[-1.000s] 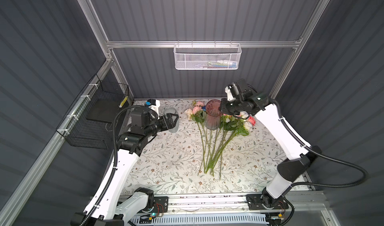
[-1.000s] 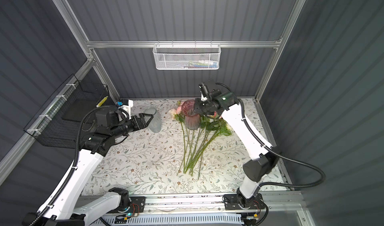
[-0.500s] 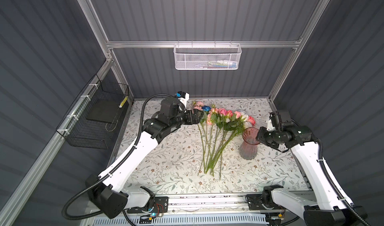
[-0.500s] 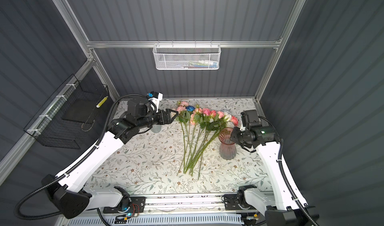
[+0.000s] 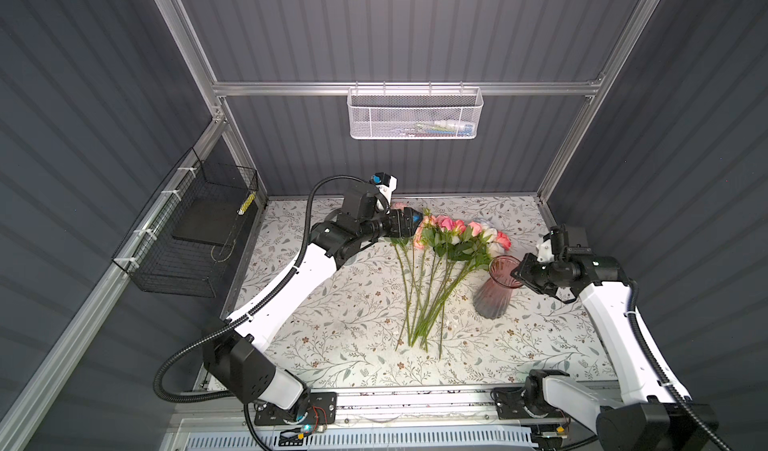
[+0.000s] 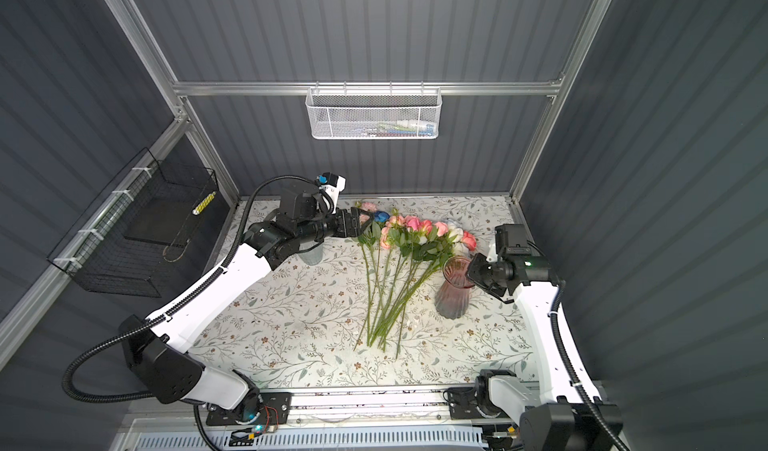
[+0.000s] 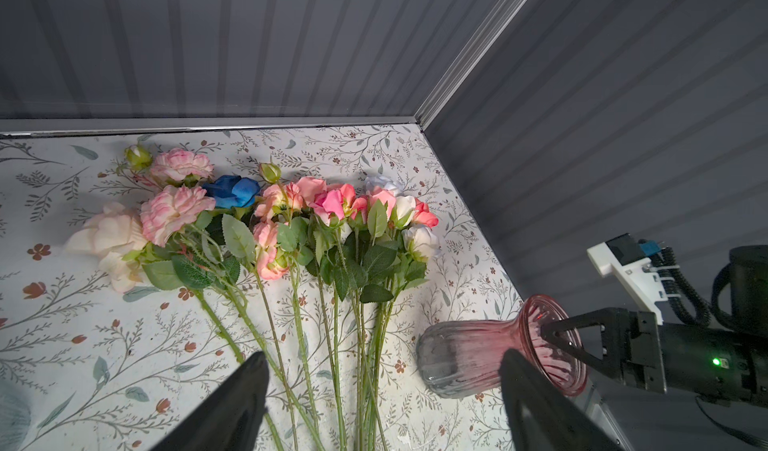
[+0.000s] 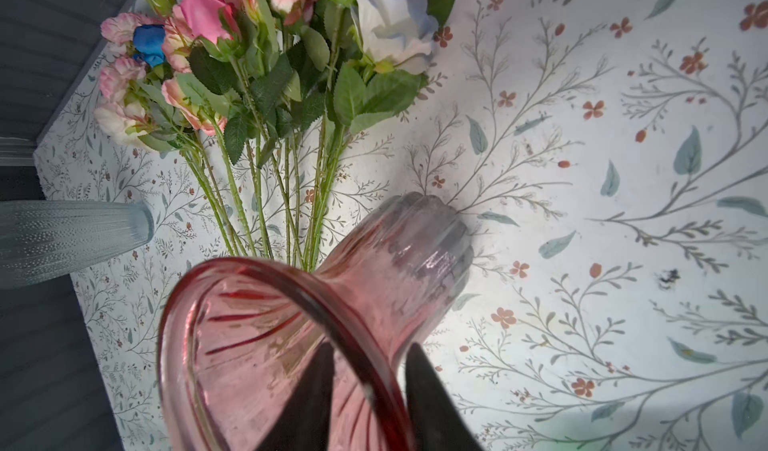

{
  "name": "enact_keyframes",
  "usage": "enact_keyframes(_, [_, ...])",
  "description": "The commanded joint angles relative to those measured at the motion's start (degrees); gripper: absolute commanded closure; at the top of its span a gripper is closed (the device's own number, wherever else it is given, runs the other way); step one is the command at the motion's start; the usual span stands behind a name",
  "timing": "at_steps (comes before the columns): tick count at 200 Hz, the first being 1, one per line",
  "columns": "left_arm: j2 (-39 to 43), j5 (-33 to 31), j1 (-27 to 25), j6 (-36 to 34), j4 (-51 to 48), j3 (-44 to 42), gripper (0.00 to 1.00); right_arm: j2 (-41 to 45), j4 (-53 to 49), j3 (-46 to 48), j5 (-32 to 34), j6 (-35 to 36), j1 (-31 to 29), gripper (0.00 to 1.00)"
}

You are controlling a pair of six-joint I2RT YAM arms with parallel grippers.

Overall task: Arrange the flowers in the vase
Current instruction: 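Carry the pink vase nearer the robot while the left gripper reaches the roses, then grasp one pink rose stem with the left gripper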

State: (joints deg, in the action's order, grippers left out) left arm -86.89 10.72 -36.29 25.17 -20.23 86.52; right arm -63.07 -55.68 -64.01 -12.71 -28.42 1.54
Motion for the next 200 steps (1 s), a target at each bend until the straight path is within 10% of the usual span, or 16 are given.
enact_keyframes(1, [-0.98, 2.46, -0.16, -2.10, 1.57, 1.48, 0.10, 1.24, 0.38, -2.24, -0.02, 1.37, 0.30, 0.57])
enact_keyframes(58, [-1.44, 0.18, -0.15, -1.79, 0.67, -1.71, 0.16, 5.64, -3.59, -8.07, 4.98, 1.02, 0.22, 0.52])
enact_keyframes(151, [-23.72, -4.97, -10.36, -3.20, -4.59, 5.51, 0.73, 13.23, 7.36, 1.56, 5.73, -0.72, -0.22, 0.57])
enact_keyframes(200, [-32.88, -0.63, -10.75, -3.56, -4.01, 11.02, 0.71, 15.57, 14.44, 12.57, 0.01, -4.32, -0.22, 0.56])
